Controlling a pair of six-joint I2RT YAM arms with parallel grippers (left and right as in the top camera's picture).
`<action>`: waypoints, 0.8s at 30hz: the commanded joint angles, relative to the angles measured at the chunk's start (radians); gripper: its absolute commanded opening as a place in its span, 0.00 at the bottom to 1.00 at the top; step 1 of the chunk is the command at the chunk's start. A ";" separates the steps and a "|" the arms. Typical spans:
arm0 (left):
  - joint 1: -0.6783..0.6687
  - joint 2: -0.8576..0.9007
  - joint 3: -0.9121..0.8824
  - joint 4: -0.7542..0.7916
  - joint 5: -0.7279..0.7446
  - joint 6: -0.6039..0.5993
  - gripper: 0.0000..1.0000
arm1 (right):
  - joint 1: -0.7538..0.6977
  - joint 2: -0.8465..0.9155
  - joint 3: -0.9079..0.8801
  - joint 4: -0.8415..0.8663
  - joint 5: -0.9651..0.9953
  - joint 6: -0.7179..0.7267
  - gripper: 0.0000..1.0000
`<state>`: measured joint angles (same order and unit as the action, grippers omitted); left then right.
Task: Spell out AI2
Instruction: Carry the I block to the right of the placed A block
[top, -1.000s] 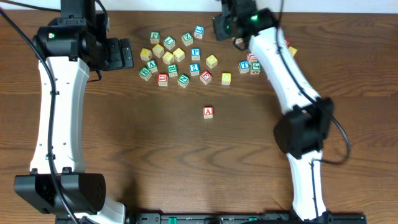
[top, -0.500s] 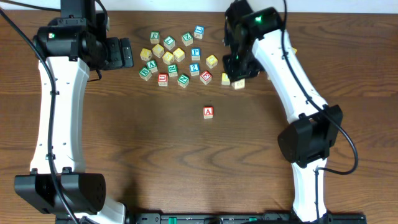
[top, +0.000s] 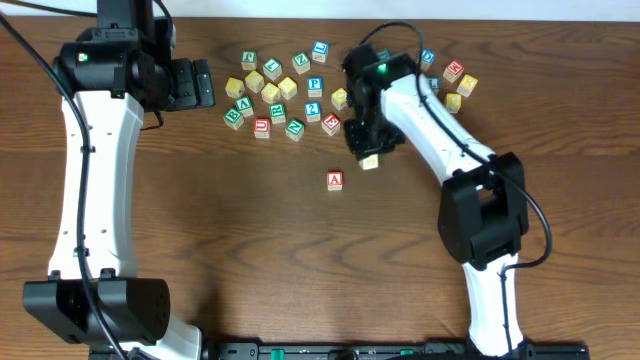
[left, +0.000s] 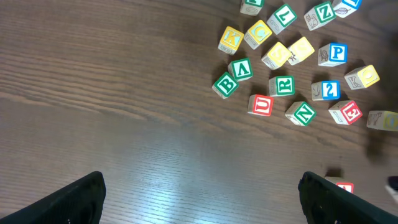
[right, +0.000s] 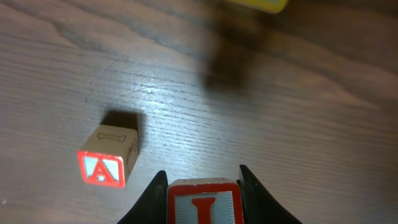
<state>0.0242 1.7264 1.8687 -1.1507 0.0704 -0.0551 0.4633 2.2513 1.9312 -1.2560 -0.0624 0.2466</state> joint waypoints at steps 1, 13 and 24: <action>0.002 0.003 0.000 0.000 0.001 -0.010 0.98 | 0.031 0.007 -0.051 0.035 0.076 0.116 0.19; 0.002 0.003 0.000 0.001 0.001 -0.010 0.97 | 0.095 0.007 -0.131 0.156 0.173 0.251 0.19; 0.002 0.003 0.000 0.009 0.001 -0.010 0.98 | 0.101 0.007 -0.175 0.192 0.168 0.257 0.32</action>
<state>0.0242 1.7264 1.8687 -1.1439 0.0704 -0.0555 0.5587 2.2513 1.7638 -1.0660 0.0872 0.4908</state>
